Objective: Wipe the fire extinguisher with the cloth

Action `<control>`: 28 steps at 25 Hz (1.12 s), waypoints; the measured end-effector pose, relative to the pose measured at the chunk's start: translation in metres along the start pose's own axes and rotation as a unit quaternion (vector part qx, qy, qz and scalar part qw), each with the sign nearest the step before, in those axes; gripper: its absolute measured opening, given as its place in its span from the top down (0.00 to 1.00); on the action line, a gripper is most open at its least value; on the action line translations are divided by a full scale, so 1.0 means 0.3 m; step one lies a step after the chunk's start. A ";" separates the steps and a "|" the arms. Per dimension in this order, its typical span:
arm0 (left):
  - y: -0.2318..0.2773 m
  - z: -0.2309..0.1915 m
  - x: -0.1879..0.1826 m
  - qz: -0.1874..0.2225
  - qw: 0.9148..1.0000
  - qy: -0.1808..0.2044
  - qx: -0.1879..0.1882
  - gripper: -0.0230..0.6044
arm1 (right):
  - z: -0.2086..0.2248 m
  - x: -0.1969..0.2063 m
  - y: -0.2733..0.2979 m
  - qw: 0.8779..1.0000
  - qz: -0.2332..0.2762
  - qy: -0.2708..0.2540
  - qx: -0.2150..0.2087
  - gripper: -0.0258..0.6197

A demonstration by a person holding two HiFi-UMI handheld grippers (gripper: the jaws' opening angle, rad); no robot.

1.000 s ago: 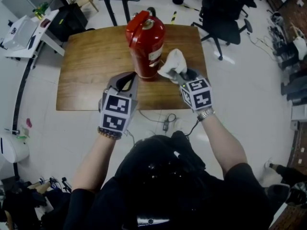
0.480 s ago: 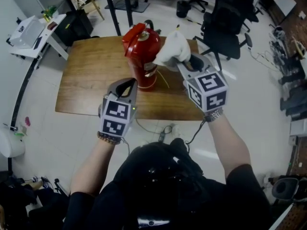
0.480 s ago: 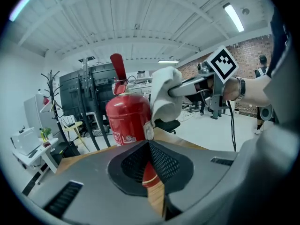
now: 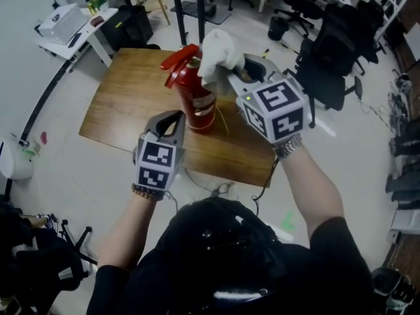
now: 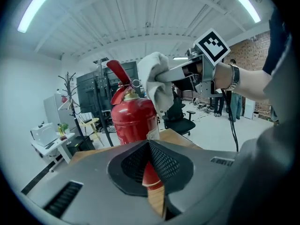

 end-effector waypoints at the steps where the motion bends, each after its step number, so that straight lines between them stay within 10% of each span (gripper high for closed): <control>1: 0.000 0.004 -0.003 -0.001 1.000 -0.003 -0.007 0.97 | 0.008 -0.009 0.014 1.000 -0.002 -0.004 -0.009 0.77; 28: 0.067 0.187 -0.014 -0.060 0.986 -0.063 -0.140 0.97 | 0.121 0.127 0.103 0.985 -0.003 -0.027 -0.168 0.78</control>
Point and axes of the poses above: the fingertips, and each gripper's own axes: y forward along the fingers, z to its right, x out of its underside, the point moved 8 cm from there along -y, backward along the fingers, and after that the axes turned 8 degrees about -x, right-handed, at the moved point
